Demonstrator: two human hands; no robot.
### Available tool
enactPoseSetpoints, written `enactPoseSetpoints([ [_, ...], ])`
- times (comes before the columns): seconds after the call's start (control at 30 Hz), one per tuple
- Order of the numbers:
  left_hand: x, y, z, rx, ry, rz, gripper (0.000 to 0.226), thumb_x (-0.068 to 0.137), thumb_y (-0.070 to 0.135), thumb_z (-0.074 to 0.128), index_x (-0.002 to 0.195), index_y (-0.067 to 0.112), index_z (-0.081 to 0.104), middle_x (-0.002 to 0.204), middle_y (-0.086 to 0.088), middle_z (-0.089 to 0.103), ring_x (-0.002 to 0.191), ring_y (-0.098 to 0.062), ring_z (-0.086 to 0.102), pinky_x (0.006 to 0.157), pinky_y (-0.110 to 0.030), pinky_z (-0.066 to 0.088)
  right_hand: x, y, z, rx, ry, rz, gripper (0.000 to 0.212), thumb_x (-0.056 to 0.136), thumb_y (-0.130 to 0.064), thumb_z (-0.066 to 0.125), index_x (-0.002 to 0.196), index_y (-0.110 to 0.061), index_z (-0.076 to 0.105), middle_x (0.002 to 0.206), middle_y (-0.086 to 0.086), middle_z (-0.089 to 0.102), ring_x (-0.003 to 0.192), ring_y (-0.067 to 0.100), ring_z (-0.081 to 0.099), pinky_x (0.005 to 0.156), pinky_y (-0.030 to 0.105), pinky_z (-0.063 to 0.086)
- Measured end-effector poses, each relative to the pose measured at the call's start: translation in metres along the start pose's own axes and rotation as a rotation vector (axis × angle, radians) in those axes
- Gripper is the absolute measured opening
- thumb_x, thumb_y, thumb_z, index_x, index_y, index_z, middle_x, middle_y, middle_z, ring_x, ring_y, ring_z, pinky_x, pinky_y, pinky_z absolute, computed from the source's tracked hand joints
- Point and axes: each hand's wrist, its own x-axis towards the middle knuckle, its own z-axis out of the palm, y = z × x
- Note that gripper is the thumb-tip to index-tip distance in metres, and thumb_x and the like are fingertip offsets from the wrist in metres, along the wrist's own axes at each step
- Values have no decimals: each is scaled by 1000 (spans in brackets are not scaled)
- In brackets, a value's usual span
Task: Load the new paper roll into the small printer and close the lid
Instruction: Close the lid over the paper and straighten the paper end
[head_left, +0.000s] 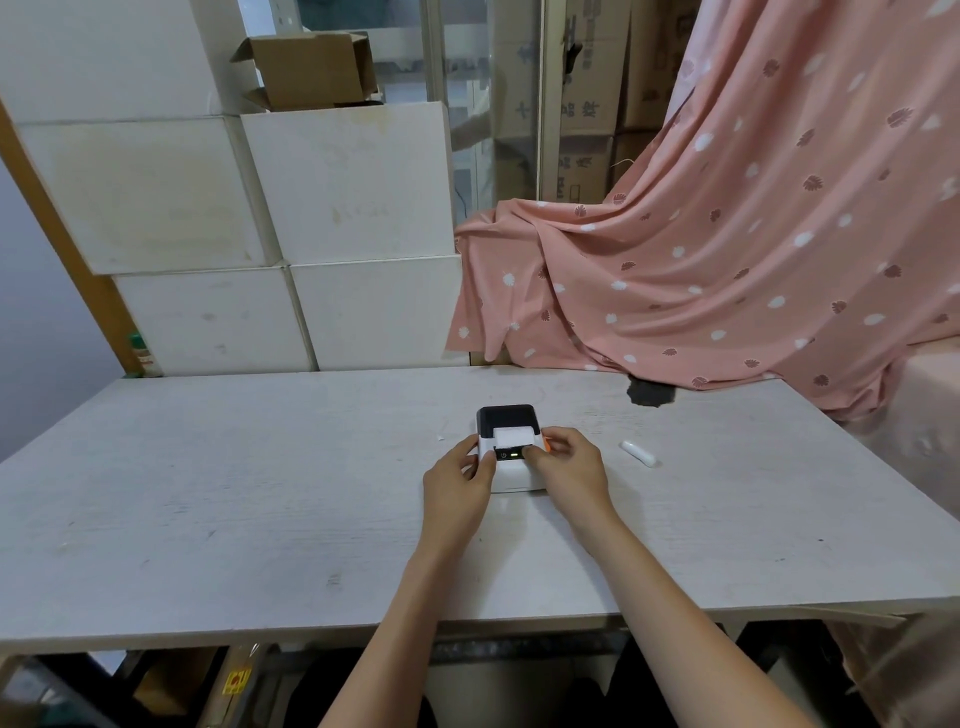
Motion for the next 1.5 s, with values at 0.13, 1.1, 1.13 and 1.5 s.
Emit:
enactPoseSetpoints([
  [0.13,0,0,0,10,-10,4,38,96,21,59,83,57,57,72,39,65,77,23,59,70,-2,46,3,-2,1,19,5,26,31,79,-27,76,108,-27,66,102,-13,66,96,5,63,86,27,49],
  [1.1,7,-12,4,27,14,3,30,98,22,59,128,21,65,103,13,66,81,19,55,65,4,42,-5,8,-3,-44,-22,-98,41,88,-31,74,127,-25,64,115,-10,64,107,6,58,90,23,43],
  [1.13,7,-12,4,27,14,2,30,98,22,59,128,21,65,103,13,65,82,19,55,66,4,42,-6,8,-3,-46,-21,-97,41,88,-31,74,128,-24,64,115,-10,63,107,7,58,90,23,43],
  [1.5,8,-13,5,45,18,9,30,98,23,59,127,22,65,103,15,66,84,18,57,68,4,43,-7,7,-3,-31,-28,-83,43,87,-32,74,128,-25,63,114,-10,63,107,6,58,90,22,43],
])
